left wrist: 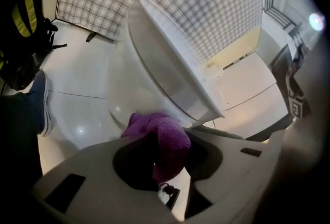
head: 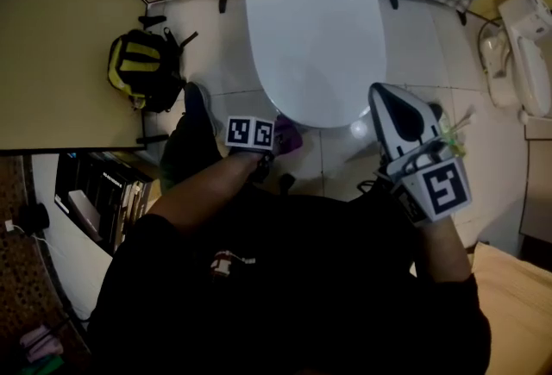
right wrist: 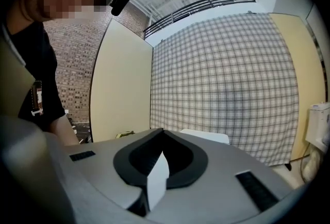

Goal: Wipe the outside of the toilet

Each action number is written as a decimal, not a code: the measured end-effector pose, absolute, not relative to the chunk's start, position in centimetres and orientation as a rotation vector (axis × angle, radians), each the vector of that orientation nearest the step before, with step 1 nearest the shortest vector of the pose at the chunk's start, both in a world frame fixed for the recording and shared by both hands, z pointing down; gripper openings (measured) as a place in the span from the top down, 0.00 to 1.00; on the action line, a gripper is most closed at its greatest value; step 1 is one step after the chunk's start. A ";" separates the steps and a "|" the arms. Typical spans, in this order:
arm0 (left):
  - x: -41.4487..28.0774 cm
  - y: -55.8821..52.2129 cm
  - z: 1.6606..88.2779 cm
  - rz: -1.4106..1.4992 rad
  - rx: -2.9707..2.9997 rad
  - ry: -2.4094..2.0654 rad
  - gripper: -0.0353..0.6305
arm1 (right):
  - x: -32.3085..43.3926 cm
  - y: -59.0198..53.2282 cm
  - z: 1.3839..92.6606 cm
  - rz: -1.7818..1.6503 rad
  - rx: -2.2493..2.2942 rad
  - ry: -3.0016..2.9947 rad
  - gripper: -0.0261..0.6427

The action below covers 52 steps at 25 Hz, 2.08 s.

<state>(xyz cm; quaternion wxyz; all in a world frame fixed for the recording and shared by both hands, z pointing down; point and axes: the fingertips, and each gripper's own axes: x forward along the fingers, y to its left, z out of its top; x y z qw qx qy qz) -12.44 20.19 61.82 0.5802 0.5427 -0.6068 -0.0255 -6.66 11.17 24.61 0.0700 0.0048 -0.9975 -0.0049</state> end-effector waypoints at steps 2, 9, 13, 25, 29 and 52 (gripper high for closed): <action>-11.7 19.5 62.3 -0.109 1.240 -1.443 0.81 | -5.3 11.2 24.9 -0.009 0.030 -3.001 0.97; -11.0 18.3 69.3 -0.002 1.137 -1.497 0.81 | -1.2 10.2 25.6 -0.032 0.131 -2.963 0.97; -11.2 18.8 73.7 0.195 1.080 -1.501 0.81 | 1.2 7.8 24.7 -0.057 0.243 -2.966 0.97; -1.0 17.2 70.8 0.976 1.649 -1.161 0.80 | 6.2 0.9 27.0 0.047 0.349 -2.987 0.97; -0.1 14.1 65.2 1.451 1.894 -1.200 0.81 | 7.9 0.9 27.1 -0.081 0.361 -3.011 0.97; -0.7 7.4 70.3 3.076 1.272 0.092 0.81 | 23.2 -5.8 30.4 0.032 0.733 -2.954 0.97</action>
